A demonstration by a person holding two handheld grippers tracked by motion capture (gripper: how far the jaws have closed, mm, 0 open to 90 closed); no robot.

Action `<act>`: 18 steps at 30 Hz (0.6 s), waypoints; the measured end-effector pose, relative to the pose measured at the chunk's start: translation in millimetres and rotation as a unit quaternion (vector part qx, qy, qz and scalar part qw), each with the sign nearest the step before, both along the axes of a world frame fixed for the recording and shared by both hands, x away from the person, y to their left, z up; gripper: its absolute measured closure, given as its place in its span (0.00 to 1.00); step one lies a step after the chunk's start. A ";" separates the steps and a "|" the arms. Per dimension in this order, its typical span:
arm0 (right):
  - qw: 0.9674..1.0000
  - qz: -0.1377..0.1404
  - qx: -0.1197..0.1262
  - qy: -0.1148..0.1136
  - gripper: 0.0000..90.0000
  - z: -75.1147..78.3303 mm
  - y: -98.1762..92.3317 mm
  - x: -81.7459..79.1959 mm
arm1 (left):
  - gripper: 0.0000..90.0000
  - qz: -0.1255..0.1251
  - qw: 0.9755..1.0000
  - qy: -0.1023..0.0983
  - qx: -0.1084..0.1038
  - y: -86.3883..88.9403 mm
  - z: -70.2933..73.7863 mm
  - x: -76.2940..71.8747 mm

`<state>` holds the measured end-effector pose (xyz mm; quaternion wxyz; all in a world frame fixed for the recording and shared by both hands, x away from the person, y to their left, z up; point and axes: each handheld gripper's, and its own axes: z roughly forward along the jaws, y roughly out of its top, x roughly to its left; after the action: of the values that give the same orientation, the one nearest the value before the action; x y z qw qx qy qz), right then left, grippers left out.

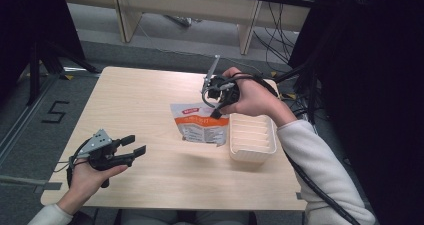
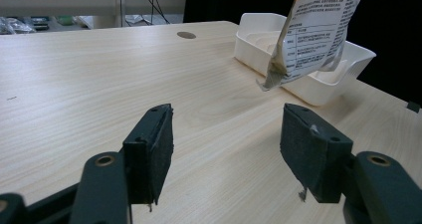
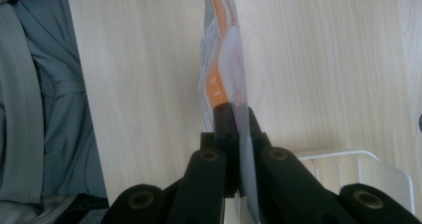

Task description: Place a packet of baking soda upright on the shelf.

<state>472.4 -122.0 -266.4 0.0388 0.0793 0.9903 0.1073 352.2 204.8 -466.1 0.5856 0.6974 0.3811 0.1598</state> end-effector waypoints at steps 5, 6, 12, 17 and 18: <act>1.000 -0.002 -0.008 0.000 1.00 2.7 -3.8 0.3 | 0.41 0.000 1.000 -0.003 0.007 1.6 0.1 0.6; 1.000 0.007 -0.004 -0.001 1.00 2.9 -4.7 1.3 | 0.41 -0.001 1.000 -0.003 0.008 1.5 0.0 0.7; 1.000 -0.002 -0.014 0.002 1.00 9.3 -9.7 0.4 | 0.41 -0.003 1.000 -0.003 0.009 0.4 0.0 0.6; 1.000 0.000 -0.016 0.001 1.00 12.2 -13.6 0.2 | 0.41 -0.003 1.000 -0.004 0.008 0.7 -0.1 1.0; 1.000 0.001 -0.015 0.000 1.00 12.5 -15.0 0.5 | 0.41 -0.002 1.000 -0.003 0.008 0.8 -0.1 1.2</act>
<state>472.9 -137.0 -253.9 0.0396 0.0781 0.9919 0.0920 353.4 205.6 -466.3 0.5817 0.7023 0.3762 0.1639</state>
